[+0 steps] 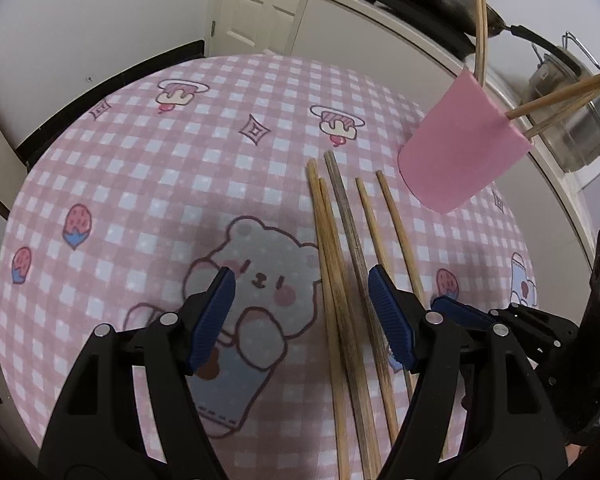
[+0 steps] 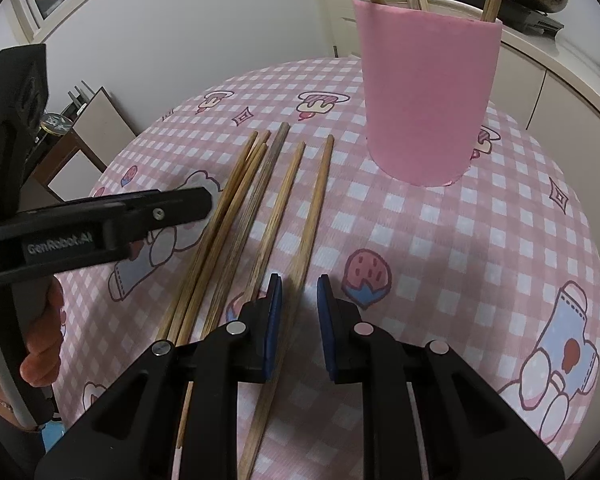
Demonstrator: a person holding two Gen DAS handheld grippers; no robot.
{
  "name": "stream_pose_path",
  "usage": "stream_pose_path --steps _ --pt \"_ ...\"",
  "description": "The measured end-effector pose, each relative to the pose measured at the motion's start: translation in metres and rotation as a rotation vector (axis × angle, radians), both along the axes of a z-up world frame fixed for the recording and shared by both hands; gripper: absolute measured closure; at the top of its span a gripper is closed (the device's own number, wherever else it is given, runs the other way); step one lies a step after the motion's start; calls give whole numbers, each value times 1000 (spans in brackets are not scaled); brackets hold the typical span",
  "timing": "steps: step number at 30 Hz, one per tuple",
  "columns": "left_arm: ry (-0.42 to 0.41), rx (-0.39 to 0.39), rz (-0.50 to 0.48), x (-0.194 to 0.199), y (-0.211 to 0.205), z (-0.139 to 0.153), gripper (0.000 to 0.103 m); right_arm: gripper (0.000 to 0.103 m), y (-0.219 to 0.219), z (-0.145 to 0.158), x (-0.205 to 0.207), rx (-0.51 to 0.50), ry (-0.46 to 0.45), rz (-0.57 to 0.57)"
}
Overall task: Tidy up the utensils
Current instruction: 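Move both grippers back over the remaining chopstick pile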
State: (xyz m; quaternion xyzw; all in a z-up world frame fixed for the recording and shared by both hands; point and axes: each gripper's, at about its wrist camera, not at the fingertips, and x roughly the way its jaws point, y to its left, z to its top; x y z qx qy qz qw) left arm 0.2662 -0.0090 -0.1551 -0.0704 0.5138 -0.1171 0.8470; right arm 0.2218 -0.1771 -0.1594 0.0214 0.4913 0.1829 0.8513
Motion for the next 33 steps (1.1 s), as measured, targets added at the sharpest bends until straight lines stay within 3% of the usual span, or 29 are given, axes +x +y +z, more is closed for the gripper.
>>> stream_pose_path --steps 3,9,14,23,31,33 --pt "5 63 9 2 1 -6 34 87 0 1 1 1 1 4" --pt "6 113 37 3 16 -7 34 87 2 0 4 6 4 6" --pt "6 -33 42 4 28 0 34 85 4 0 5 7 2 5" --pt "1 44 -24 7 -7 -8 34 85 2 0 6 16 10 8" --pt "1 56 26 5 29 -8 34 85 3 0 9 16 10 10" --pt "4 17 41 6 33 -5 34 85 4 0 10 16 10 9"
